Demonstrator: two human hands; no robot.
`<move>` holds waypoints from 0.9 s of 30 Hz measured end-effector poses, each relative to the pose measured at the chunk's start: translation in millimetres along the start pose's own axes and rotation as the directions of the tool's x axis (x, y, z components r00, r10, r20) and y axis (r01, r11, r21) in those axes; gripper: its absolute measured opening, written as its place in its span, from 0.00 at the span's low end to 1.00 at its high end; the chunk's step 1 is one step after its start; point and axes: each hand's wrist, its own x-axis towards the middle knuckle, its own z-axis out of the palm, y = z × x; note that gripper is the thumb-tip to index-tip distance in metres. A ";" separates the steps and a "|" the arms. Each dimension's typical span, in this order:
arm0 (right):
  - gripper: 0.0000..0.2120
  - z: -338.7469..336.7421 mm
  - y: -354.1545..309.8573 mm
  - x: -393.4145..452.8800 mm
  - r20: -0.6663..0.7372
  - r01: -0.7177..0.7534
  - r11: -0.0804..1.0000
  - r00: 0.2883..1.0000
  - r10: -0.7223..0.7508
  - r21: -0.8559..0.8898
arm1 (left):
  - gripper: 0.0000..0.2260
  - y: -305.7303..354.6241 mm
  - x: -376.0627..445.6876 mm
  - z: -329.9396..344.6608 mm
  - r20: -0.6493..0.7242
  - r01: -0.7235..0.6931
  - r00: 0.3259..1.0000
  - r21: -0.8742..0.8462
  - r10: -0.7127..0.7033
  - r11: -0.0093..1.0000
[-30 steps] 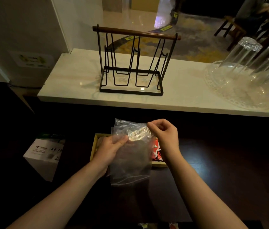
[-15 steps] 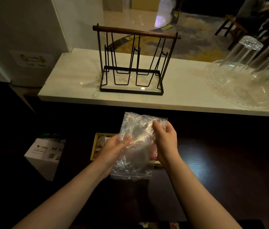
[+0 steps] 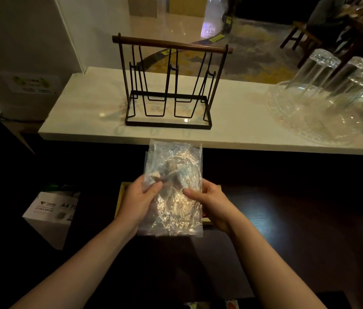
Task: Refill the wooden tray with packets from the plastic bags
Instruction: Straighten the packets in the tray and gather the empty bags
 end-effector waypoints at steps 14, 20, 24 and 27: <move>0.19 -17.8 -3.5 0.3 -0.007 0.267 0.937 0.961 -0.276 -0.224 | 0.16 15.1 0.7 -18.6 0.331 0.427 0.894 -0.435 -0.301 0.793; 0.23 -18.5 -7.0 5.1 -0.016 0.366 0.779 0.901 -0.433 -0.509 | 0.20 5.1 -7.2 -13.5 0.517 0.595 0.722 -0.127 -0.459 0.793; 0.11 -18.3 -5.9 7.6 -0.168 0.312 0.880 0.905 -0.390 -0.359 | 0.11 -3.8 -10.3 -2.6 0.312 0.541 0.814 -0.098 -0.490 0.835; 0.19 -20.3 0.8 2.7 -0.113 0.198 0.966 0.977 -0.181 0.164 | 0.07 -10.4 -8.6 7.0 0.159 0.483 0.876 -0.269 -0.456 0.833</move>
